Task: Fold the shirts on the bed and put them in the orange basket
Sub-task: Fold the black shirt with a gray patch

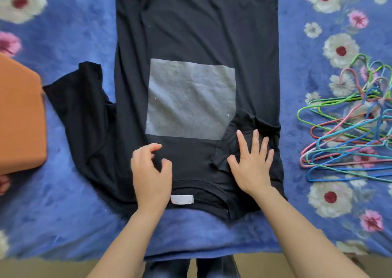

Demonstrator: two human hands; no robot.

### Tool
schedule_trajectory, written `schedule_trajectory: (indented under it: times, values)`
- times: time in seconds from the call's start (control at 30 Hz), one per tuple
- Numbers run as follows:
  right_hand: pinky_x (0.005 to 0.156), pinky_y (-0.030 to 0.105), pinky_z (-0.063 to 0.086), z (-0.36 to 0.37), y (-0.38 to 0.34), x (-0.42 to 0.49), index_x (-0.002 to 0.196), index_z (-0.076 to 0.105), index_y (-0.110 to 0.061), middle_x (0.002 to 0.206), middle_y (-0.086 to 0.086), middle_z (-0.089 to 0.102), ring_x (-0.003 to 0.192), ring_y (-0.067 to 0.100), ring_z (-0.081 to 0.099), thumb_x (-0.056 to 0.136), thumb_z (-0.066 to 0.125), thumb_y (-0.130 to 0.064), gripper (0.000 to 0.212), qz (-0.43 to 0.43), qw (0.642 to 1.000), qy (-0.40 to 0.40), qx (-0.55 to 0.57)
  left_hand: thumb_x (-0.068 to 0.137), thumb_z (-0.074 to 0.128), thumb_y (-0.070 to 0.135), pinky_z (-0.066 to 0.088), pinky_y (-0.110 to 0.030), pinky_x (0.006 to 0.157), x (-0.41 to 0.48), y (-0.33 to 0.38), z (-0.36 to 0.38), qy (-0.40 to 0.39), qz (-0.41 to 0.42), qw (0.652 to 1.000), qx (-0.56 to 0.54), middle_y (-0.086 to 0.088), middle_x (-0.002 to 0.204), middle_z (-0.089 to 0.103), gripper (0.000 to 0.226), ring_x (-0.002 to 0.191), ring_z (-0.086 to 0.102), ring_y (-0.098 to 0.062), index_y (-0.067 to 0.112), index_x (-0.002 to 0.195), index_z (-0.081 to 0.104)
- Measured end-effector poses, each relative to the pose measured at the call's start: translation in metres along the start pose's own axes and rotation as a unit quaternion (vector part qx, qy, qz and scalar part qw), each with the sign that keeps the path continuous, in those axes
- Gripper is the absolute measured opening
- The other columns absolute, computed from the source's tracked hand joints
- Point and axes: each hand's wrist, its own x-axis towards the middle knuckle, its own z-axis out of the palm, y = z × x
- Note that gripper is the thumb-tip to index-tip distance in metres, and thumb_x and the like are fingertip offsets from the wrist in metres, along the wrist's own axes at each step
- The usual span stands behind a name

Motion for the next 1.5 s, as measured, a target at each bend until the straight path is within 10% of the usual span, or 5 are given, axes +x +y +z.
schedule_trajectory:
  times: [0.47, 0.8, 1.0, 1.13, 1.5]
  values:
    - [0.112, 0.046, 0.019, 0.035, -0.150, -0.025, 0.142, 0.036, -0.036, 0.153, 0.006, 0.034, 0.140, 0.028, 0.021, 0.081, 0.040, -0.046, 0.061, -0.298, 0.952, 0.006, -0.063, 0.085, 0.069, 0.024, 0.053, -0.025, 0.076, 0.147, -0.057, -0.111, 0.086, -0.279, 0.914, -0.282, 0.005, 0.096, 0.068, 0.016, 0.091, 0.064, -0.015, 0.016, 0.099, 0.066]
    - [0.112, 0.021, -0.016, 0.016, -0.150, -0.024, 0.146, 0.027, -0.042, 0.152, -0.020, -0.007, 0.138, -0.001, -0.021, 0.085, 0.028, -0.051, 0.062, -0.307, 0.945, -0.102, 0.053, 0.095, 0.053, 0.020, 0.037, -0.014, 0.068, 0.099, -0.021, -0.129, 0.304, 0.023, 0.940, -0.152, 0.004, 0.072, 0.051, 0.020, 0.066, 0.045, -0.005, 0.015, 0.076, 0.049]
    - [0.090, 0.033, 0.049, -0.019, -0.159, -0.015, 0.097, 0.066, -0.020, 0.102, -0.004, 0.069, 0.101, 0.012, 0.063, 0.090, 0.054, -0.010, 0.017, 0.014, 0.849, -0.101, 0.518, 0.068, 0.073, 0.012, 0.050, -0.044, 0.090, 0.076, -0.035, -0.071, -0.087, 0.358, 0.913, 0.175, -0.007, 0.121, 0.061, 0.028, 0.115, 0.056, -0.028, 0.019, 0.082, 0.050]
    - [0.081, 0.039, 0.054, -0.033, -0.158, -0.001, 0.100, 0.061, -0.019, 0.103, 0.004, 0.070, 0.094, 0.024, 0.067, 0.090, 0.055, -0.031, 0.017, 0.172, 0.705, -0.159, 0.670, 0.054, 0.079, 0.008, 0.053, -0.043, 0.074, 0.053, -0.074, -0.064, -0.112, 0.246, 0.925, 0.269, -0.007, 0.119, 0.056, 0.060, 0.106, 0.047, -0.025, 0.020, 0.107, 0.053]
    - [0.038, 0.023, 0.040, -0.025, -0.168, -0.003, 0.078, 0.049, -0.009, 0.068, 0.008, 0.059, 0.044, 0.017, 0.054, 0.080, 0.057, -0.001, 0.012, 0.177, 0.812, -0.062, 0.553, 0.053, 0.050, -0.012, 0.032, -0.028, 0.052, 0.050, -0.114, -0.123, -0.046, 0.212, 0.953, 0.211, 0.002, 0.076, 0.044, 0.049, 0.069, 0.038, -0.016, 0.023, 0.087, 0.046]
